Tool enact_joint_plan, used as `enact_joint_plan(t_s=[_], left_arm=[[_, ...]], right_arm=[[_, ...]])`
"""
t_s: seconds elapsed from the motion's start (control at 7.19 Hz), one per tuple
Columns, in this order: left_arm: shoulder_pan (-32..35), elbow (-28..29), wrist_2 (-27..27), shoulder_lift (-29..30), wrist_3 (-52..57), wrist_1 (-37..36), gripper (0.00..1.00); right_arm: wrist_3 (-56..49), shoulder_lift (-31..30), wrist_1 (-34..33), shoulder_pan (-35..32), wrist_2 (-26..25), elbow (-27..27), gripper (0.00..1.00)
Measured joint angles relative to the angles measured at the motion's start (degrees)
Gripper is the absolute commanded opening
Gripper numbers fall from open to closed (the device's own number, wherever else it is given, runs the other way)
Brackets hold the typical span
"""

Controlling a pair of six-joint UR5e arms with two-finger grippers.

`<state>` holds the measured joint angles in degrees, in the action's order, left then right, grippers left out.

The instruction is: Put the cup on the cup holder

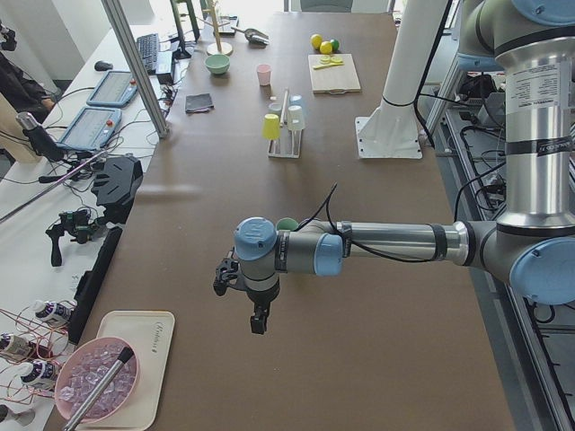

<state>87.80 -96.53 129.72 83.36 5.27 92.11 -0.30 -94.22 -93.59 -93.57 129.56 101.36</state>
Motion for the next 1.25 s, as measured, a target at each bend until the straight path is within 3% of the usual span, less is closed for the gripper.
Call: enact_joint_plan(t_s=[0.14,0.56,1.25], left_arm=[[0.0,0.0,0.0,0.0,0.0,0.0,0.98],[0.0,-0.1,0.0,0.0,0.0,0.0,0.98],[0.0,-0.1,0.0,0.0,0.0,0.0,0.98]], right_arm=[[0.0,0.7,0.6,0.0,-0.8,0.6,1.0],[0.1,1.3,1.5,1.6,3.5,2.5,1.0],[-0.3,6.6,1.0,13.6,1.8,1.9,1.0]])
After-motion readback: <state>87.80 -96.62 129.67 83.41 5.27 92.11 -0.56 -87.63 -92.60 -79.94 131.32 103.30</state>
